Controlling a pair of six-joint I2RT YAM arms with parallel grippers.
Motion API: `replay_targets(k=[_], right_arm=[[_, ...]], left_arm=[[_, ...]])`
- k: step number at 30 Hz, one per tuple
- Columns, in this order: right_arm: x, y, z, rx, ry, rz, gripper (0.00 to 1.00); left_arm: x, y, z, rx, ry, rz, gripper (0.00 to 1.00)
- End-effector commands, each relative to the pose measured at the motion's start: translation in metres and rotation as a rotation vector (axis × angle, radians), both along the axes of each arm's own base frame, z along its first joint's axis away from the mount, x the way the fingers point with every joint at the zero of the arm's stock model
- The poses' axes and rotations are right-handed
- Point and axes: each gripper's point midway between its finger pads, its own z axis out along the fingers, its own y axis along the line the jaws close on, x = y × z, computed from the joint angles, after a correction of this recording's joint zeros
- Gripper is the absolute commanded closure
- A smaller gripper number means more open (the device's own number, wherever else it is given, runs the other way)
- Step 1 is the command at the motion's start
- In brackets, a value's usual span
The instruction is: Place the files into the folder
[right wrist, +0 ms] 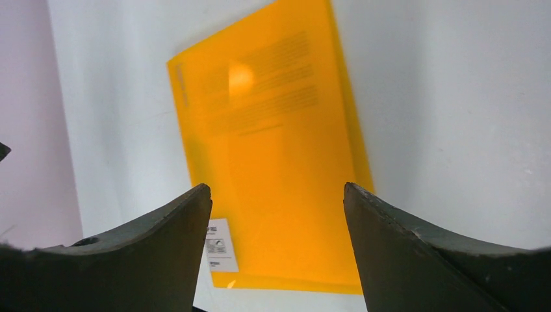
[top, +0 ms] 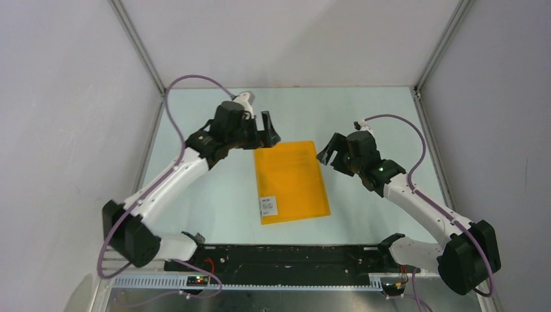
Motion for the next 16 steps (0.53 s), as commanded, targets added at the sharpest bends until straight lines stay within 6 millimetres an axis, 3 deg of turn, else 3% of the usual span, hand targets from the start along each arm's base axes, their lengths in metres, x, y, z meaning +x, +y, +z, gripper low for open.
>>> replay_targets(k=[1, 8, 16], right_arm=[[0.014, 0.023, 0.030, 0.041, -0.107, 0.057, 0.21], [0.025, 0.035, 0.038, 0.075, -0.158, 0.069, 0.19], [0.030, 0.033, 0.037, 0.075, -0.158, 0.046, 0.19]], left_arm=[[-0.008, 0.061, 0.008, 0.141, -0.087, 0.120, 0.00], [-0.019, 0.098, 0.013, 0.201, -0.148, 0.168, 0.00], [-0.023, 0.107, 0.013, 0.212, -0.168, 0.192, 0.00]])
